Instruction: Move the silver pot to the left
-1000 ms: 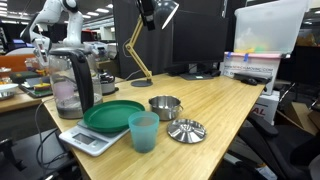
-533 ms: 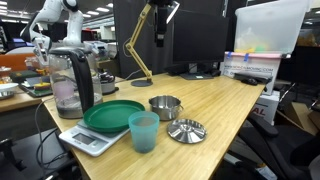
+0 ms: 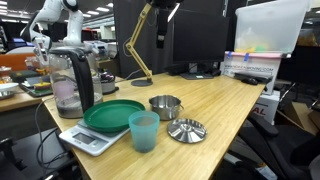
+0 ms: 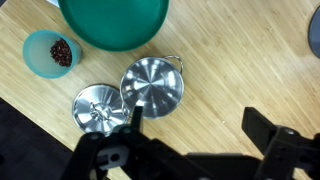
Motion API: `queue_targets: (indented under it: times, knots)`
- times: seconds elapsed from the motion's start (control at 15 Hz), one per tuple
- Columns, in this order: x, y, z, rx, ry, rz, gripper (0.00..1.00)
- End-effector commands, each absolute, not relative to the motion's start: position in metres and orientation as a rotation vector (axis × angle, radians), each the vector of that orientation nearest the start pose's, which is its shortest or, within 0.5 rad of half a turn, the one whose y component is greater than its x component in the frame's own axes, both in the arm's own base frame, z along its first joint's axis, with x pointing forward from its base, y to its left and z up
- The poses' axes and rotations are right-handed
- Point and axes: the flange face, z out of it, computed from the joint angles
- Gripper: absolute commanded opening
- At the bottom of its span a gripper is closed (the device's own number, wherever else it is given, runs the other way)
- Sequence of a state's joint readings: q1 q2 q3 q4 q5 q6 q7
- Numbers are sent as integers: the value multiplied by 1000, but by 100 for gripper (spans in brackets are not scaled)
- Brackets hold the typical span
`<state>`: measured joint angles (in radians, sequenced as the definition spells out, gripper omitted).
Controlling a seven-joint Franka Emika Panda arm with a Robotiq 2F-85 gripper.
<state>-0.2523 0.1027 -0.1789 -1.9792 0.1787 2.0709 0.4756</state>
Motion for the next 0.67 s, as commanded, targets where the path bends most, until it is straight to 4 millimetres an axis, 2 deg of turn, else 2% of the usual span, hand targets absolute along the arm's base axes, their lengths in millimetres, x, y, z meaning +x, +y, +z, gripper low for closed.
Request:
queue_targets:
  times: [0.0,0.2,0.4,0.6]
  knots:
    - [529,-231,417,-2641,1430,19,100]
    - [539,-242,405,-2609,1452,59,100]
    - [551,-257,376,-2568,1497,121,100]
    - [565,-262,338,-2550,1506,212,100]
